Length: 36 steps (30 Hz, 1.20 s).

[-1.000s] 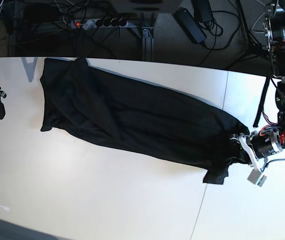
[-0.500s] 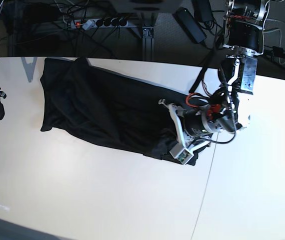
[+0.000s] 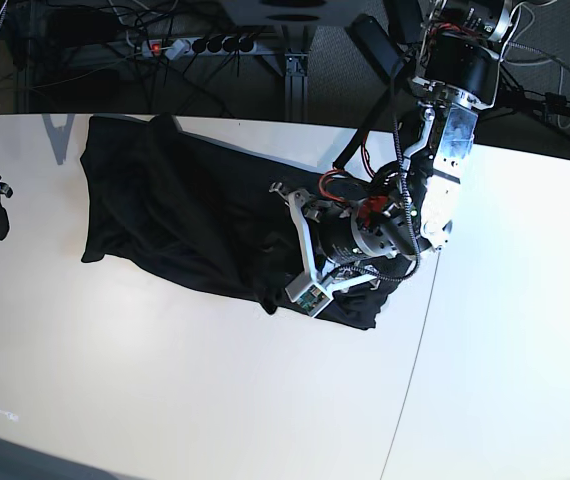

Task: Fold the T-shirt properly
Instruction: 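Grasp the strip's end with the left gripper and the other end with the right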

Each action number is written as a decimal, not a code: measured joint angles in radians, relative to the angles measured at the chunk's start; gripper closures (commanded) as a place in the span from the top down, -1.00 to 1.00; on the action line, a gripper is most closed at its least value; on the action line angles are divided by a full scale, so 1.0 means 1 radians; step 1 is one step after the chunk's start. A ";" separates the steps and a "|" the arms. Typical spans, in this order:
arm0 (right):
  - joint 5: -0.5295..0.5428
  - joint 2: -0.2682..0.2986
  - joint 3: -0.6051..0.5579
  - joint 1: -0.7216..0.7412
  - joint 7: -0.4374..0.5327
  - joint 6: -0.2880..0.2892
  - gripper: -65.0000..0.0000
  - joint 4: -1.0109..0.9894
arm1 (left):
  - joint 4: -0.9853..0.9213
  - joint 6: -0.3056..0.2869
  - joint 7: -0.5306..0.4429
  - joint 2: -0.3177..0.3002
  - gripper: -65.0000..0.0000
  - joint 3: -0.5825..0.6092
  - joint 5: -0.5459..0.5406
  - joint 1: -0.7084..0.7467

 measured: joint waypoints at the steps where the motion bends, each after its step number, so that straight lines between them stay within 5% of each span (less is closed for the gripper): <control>1: -0.001 0.000 0.000 0.000 0.000 0.000 -1.00 0.000 | 0.000 0.001 -0.011 0.000 0.14 0.005 0.002 0.000; 9: -0.076 0.001 0.000 0.000 0.076 0.000 -1.00 0.000 | 0.000 0.012 -0.018 0.000 0.14 0.004 0.023 -0.023; 14: -0.189 0.027 0.005 0.000 0.097 -0.005 -0.25 0.000 | 0.010 0.012 0.017 -0.003 0.14 -0.056 0.076 -0.022; 18: -0.103 0.025 0.004 -0.010 0.026 -0.012 0.27 -0.015 | 0.010 0.013 0.036 -0.006 0.14 -0.176 0.067 -0.021; 22: -0.041 0.026 -0.040 -0.056 -0.001 -0.013 0.29 -0.072 | 0.010 0.015 0.044 -0.008 0.14 -0.244 0.009 -0.022; 30: 0.064 -0.048 -0.130 -0.097 -0.026 -0.013 0.29 -0.171 | 0.010 0.015 0.042 -0.112 0.14 -0.258 -0.008 -0.022; 36: 0.101 -0.058 -0.189 -0.095 -0.007 -0.013 0.29 -0.170 | 0.010 0.015 0.034 -0.109 0.14 -0.255 -0.011 -0.022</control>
